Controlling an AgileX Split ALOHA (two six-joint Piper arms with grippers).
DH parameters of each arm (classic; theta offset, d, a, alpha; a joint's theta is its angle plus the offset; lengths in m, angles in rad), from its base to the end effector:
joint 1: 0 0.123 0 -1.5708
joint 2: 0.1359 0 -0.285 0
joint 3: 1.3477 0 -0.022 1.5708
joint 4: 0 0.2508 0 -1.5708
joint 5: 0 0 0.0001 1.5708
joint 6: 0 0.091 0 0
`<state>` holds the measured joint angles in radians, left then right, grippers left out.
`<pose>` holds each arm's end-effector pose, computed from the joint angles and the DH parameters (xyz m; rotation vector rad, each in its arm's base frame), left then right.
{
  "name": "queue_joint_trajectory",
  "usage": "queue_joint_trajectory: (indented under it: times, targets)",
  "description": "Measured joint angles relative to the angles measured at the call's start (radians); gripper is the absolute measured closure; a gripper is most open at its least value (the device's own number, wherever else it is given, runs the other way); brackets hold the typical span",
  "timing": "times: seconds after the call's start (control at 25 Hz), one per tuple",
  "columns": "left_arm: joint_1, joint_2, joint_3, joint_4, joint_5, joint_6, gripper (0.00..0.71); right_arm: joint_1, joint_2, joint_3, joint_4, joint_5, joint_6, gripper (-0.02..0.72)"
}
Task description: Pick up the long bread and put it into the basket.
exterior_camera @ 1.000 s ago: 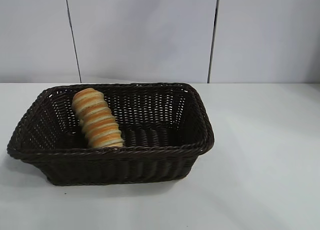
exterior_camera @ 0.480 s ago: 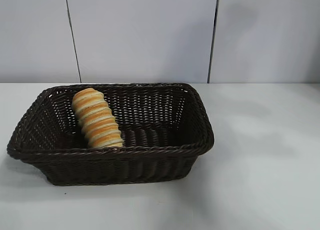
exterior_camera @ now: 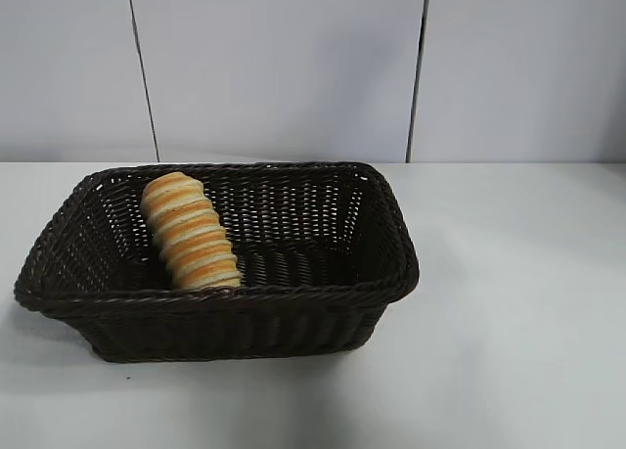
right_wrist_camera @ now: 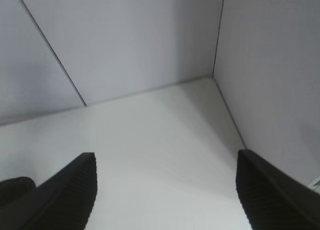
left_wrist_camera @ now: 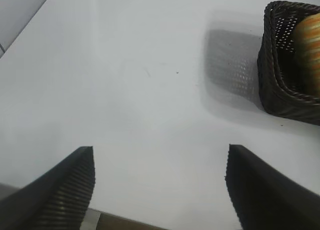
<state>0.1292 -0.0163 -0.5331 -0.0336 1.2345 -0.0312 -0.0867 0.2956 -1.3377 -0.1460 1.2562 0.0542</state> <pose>-0.0187 -0.0053 0.2725 -0.1676 2.1617 0.0155 -0.0830 -0.0054 0.4671 0.1846 1.6863 -0.1759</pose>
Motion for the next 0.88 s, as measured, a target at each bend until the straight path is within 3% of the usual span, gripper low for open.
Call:
queue_joint_trajectory:
  times: [0.2,0.32,0.44,0.6,0.88]
  targets:
    - [-0.047,0.000,0.000,0.010,0.010,0.000,0.177,0.069,-0.287,0.430,0.049,0.012,0.030,0.168]
    - [-0.054,0.000,0.000,0.013,0.018,0.000,0.177,0.071,-0.317,0.610,0.077,0.012,0.046,0.168]
    - [-0.057,0.000,0.000,0.013,0.019,0.000,0.177,0.071,-0.317,0.678,0.088,-0.002,0.048,0.168]
    - [-0.057,0.000,0.000,0.014,0.019,0.000,0.177,0.071,-0.317,0.756,0.054,-0.046,0.051,0.168]
    - [-0.057,0.000,0.000,0.016,0.019,0.000,0.177,0.071,-0.317,0.828,0.032,-0.054,0.116,0.168]
